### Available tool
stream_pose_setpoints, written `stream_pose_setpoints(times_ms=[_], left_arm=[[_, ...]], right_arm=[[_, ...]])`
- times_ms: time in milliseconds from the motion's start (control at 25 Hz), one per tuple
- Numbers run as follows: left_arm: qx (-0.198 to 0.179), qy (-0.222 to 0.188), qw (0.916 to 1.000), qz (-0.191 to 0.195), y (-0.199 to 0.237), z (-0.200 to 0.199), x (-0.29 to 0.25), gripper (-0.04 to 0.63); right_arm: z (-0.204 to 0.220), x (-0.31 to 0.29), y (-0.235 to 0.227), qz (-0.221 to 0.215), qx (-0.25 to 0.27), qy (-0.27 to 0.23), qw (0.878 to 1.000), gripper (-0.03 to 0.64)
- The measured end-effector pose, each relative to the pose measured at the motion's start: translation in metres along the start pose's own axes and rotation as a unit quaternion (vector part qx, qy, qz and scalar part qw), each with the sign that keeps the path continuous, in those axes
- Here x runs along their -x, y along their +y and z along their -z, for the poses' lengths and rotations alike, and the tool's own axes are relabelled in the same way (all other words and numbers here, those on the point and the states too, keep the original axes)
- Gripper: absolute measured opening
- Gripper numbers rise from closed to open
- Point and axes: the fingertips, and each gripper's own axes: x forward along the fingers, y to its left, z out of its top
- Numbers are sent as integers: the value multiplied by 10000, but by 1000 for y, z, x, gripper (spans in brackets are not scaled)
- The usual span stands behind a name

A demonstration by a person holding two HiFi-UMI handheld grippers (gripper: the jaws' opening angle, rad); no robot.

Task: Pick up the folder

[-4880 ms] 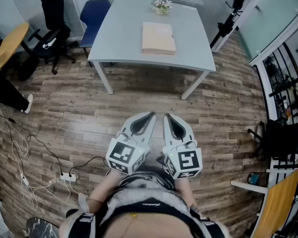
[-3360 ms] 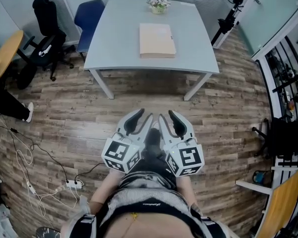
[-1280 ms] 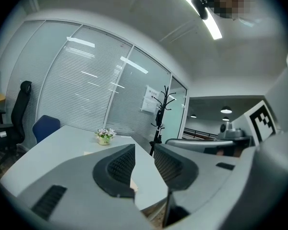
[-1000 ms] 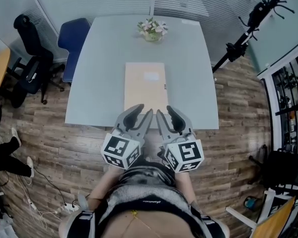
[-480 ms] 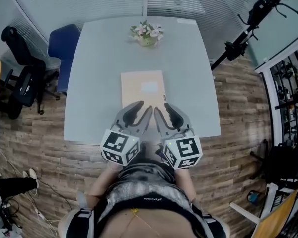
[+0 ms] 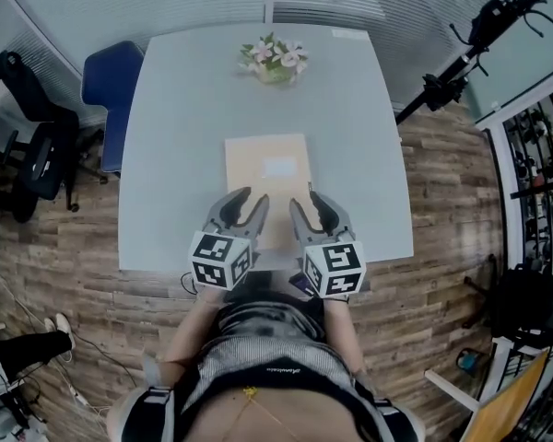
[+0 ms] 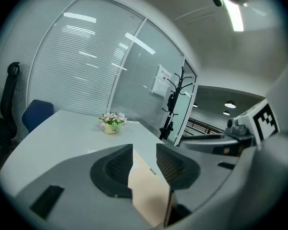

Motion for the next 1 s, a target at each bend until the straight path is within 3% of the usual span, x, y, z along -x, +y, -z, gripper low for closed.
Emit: stream_pose_setpoints(times_ms=[200,520,680,760,1000], left_arm=[[436,563,9965,-441,53,53,-20,132],[993,1356,9810,-973,118,121,-41,206],[1639,1536,9703,-894,133,145,-52,250],[1877,1583,9661,-801,134,158,-58,255],[2082,1738,9597,-733,134,176,-67,255]], right_arm=[[48,-34,-28,157,-297,536,9980,181],[132,-77,-73,372,-929,1495,9837,227],[156,-93,-86,428,-1353,1706,9751,303],[164,-101,-90,393,-1576,1777,9706,310],[190,-114,-95,251,-1986,1979,9596,310]])
